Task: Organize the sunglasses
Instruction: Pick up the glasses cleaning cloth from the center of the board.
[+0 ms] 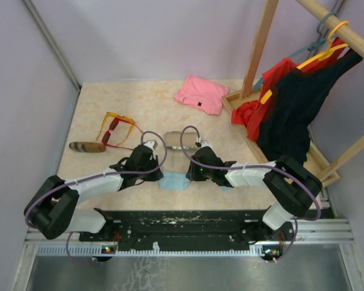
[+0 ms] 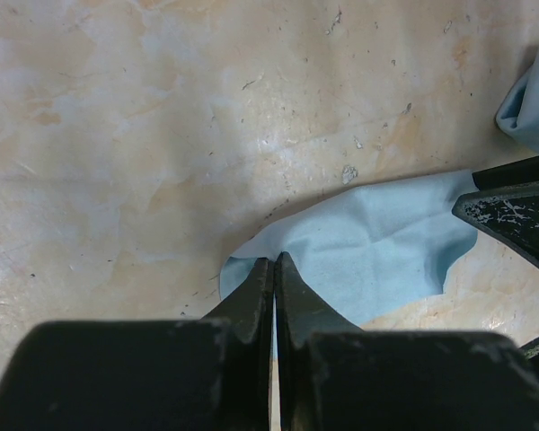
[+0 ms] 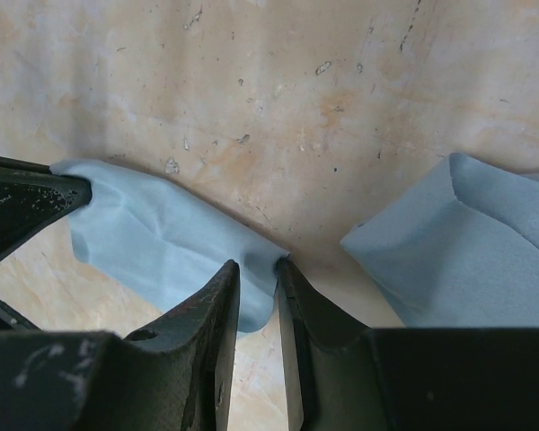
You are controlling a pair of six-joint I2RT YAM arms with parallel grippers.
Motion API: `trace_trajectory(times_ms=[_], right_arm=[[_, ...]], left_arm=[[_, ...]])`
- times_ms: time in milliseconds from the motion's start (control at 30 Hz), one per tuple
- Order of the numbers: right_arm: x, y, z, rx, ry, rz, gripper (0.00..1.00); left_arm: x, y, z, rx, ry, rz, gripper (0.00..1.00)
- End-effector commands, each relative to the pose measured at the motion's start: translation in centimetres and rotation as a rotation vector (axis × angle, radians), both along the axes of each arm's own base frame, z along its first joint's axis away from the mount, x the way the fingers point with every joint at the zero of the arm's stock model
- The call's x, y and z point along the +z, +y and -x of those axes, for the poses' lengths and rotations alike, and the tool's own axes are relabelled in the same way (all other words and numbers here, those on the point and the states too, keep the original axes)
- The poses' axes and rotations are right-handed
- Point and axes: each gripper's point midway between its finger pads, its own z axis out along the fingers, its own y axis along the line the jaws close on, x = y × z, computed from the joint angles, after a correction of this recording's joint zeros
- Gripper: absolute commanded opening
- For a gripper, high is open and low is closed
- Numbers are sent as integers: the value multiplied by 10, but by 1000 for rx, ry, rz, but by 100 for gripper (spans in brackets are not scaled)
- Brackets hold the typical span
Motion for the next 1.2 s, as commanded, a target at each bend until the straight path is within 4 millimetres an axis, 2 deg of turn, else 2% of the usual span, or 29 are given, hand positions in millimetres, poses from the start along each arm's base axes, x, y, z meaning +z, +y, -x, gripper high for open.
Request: trace_trajectory(times_ms=[0,200,333,533,667,900,1167], right_arm=[[1,6,-5,3,3,-8,24],[0,6,-5,10,0,-5,18],[4,5,-8,14,-22,1,9],[22,8,-12,51,-103,-33,0],[42,8,-14,65,-178,-67,0],[67,-5,-18,33,-287,-77,0],[80,-29,-23,-48,-350,-30,0]], left_arm=[[5,-3,-3,-13,-21,21,1],[4,-3,-3,-14,-20,19,1],[7,-4,-4,-12,-26,27,1],[20,-9,-4,-24,-46,65,1],[30,-13,-2,-38,-51,98,1],[43,-20,1,-57,-54,147,1],[66,-31,-6,-76,-85,194,1]])
